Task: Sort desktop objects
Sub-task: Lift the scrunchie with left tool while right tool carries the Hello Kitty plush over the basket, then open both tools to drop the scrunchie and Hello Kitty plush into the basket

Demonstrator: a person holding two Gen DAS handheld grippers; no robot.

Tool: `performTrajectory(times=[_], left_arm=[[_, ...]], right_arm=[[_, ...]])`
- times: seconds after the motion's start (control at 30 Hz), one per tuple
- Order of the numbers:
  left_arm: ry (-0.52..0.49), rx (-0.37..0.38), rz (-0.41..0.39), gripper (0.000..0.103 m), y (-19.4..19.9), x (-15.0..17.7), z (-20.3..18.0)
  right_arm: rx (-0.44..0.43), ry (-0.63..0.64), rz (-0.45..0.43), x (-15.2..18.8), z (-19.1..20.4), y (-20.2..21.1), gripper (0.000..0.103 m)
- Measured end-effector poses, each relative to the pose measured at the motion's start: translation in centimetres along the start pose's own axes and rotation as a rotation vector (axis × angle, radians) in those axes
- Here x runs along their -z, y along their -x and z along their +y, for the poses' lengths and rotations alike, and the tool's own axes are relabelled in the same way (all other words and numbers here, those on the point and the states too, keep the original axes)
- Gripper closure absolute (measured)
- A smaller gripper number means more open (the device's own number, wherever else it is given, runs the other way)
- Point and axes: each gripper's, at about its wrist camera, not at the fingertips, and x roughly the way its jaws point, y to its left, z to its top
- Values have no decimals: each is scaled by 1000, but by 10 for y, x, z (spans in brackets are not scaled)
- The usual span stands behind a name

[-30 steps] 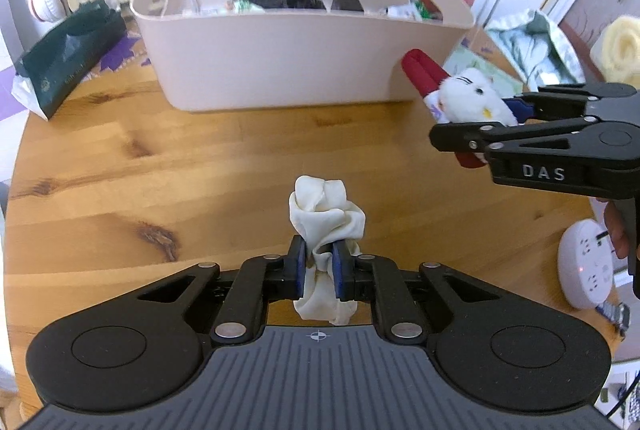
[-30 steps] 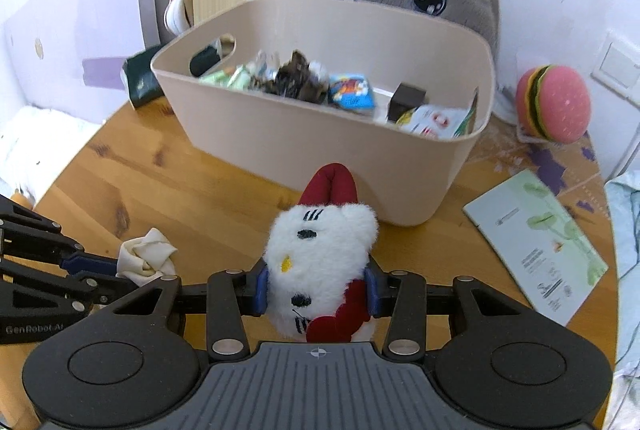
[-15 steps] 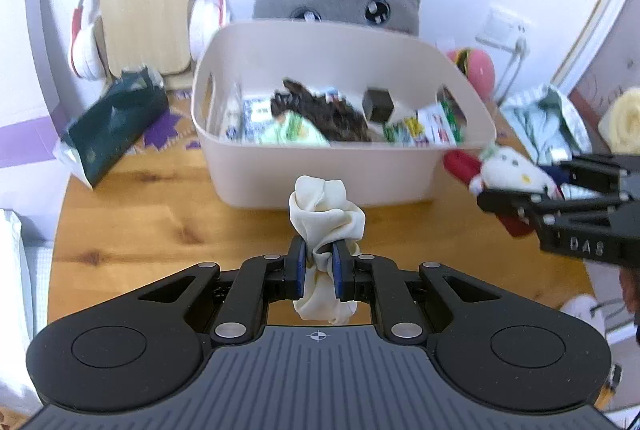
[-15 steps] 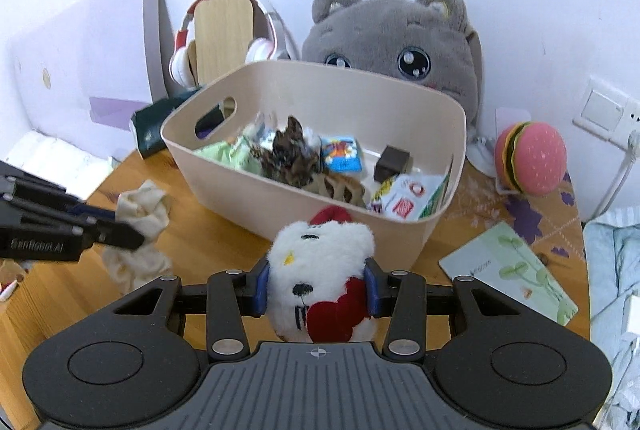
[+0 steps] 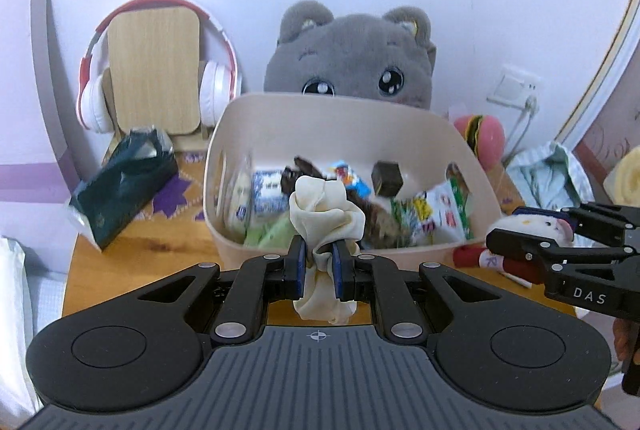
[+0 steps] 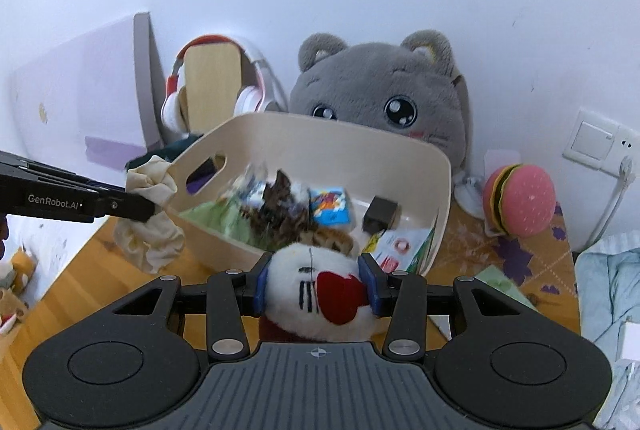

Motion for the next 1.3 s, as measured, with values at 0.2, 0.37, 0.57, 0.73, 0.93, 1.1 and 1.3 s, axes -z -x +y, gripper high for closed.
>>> performTrajectory(times=[0.2, 0.37, 0.57, 0.73, 0.93, 1.1, 1.3], left_arm=[[2, 18, -15, 90, -2, -9, -5], [11, 26, -24, 90, -4, -12, -6], [29, 42, -32, 90, -4, -21, -4], [30, 41, -50, 90, -10, -32, -7], [18, 26, -59, 90, -32, -50, -15], [0, -15, -39, 90, -61, -57, -20], [5, -39, 9, 90, -84, -50, -15]], right_arm=[[-4, 6, -31, -13, -4, 2, 64], [-6, 6, -41, -18, -8, 3, 64], [-12, -1, -67, -27, -12, 9, 64], [-8, -1, -94, -39, -16, 10, 64], [-1, -4, -111, -56, -17, -10, 64], [25, 39, -72, -58, -12, -50, 64], [46, 38, 14, -41, -10, -90, 64]])
